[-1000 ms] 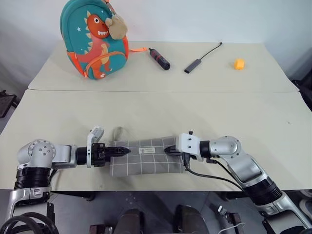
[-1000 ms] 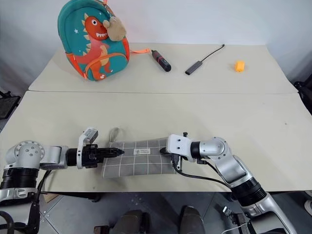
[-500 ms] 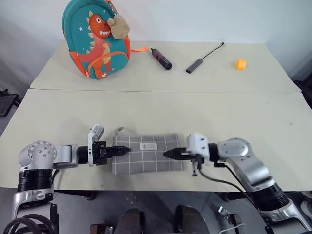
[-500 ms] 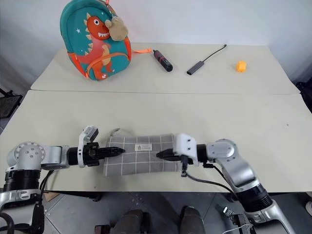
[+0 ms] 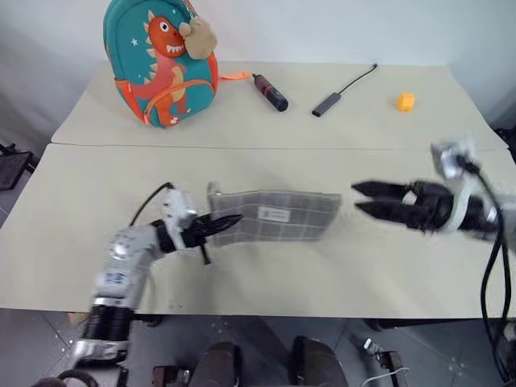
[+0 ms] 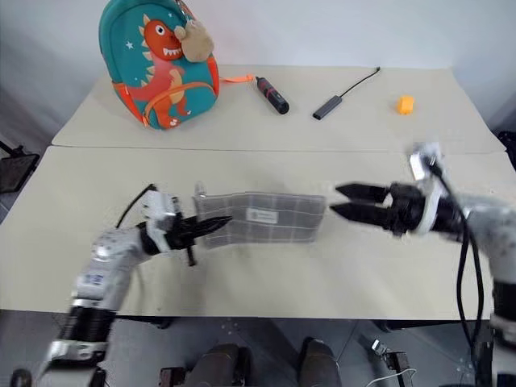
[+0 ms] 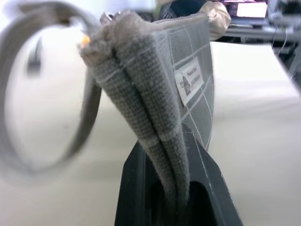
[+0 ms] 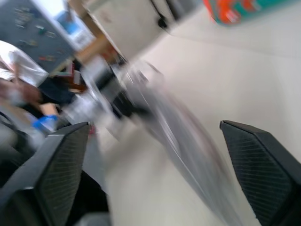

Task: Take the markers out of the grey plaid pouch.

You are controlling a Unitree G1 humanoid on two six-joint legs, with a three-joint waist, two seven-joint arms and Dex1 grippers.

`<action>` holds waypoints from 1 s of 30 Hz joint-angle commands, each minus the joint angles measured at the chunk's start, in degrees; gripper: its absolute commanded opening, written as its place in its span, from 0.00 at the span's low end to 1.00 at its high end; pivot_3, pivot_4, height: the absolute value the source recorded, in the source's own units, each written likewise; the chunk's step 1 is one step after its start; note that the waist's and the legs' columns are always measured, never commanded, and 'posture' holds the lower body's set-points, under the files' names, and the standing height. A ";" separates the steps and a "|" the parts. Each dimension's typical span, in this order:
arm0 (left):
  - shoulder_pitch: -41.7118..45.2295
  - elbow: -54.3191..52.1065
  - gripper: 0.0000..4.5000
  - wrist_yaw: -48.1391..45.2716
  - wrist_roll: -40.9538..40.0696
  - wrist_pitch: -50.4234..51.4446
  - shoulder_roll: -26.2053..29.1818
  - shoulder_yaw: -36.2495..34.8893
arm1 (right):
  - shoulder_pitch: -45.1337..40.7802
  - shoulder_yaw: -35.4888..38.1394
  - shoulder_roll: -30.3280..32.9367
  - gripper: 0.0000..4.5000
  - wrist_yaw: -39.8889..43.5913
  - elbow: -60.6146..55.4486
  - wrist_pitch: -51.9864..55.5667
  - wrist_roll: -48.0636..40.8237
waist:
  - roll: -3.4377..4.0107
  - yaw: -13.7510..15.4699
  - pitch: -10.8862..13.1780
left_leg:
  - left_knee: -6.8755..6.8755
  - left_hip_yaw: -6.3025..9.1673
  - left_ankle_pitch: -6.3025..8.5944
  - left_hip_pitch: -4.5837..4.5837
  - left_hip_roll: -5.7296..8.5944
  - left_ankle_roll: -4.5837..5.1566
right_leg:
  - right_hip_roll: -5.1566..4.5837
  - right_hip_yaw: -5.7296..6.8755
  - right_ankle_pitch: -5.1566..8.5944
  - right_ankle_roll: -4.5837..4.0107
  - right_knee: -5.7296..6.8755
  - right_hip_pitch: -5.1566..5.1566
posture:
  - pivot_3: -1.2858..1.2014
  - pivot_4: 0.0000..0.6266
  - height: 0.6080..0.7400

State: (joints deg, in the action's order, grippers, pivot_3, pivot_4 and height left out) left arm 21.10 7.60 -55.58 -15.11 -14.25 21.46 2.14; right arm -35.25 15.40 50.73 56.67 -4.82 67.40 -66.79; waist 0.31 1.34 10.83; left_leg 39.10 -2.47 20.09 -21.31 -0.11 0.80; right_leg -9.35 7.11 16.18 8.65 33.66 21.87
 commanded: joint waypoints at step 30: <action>12.17 16.43 0.00 36.01 39.83 -48.16 3.83 5.84 | -22.77 -11.89 -5.83 1.00 -6.09 16.40 13.47 5.45 | -0.04 -0.35 -0.03 | 0.27 -0.20 -0.05 -0.86 0.17 0.20 | -0.18 0.45 -0.06 0.10 0.24 0.68 | 0.52 0.24 1.00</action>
State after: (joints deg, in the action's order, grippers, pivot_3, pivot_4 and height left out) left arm 32.77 25.01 -21.94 22.74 -60.83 25.53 7.68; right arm -57.08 4.10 45.98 52.01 10.50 81.93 -63.33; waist 0.26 0.98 10.79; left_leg 39.37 -2.70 20.04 -22.17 0.06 0.99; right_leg -9.53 7.56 16.12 8.75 33.91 22.56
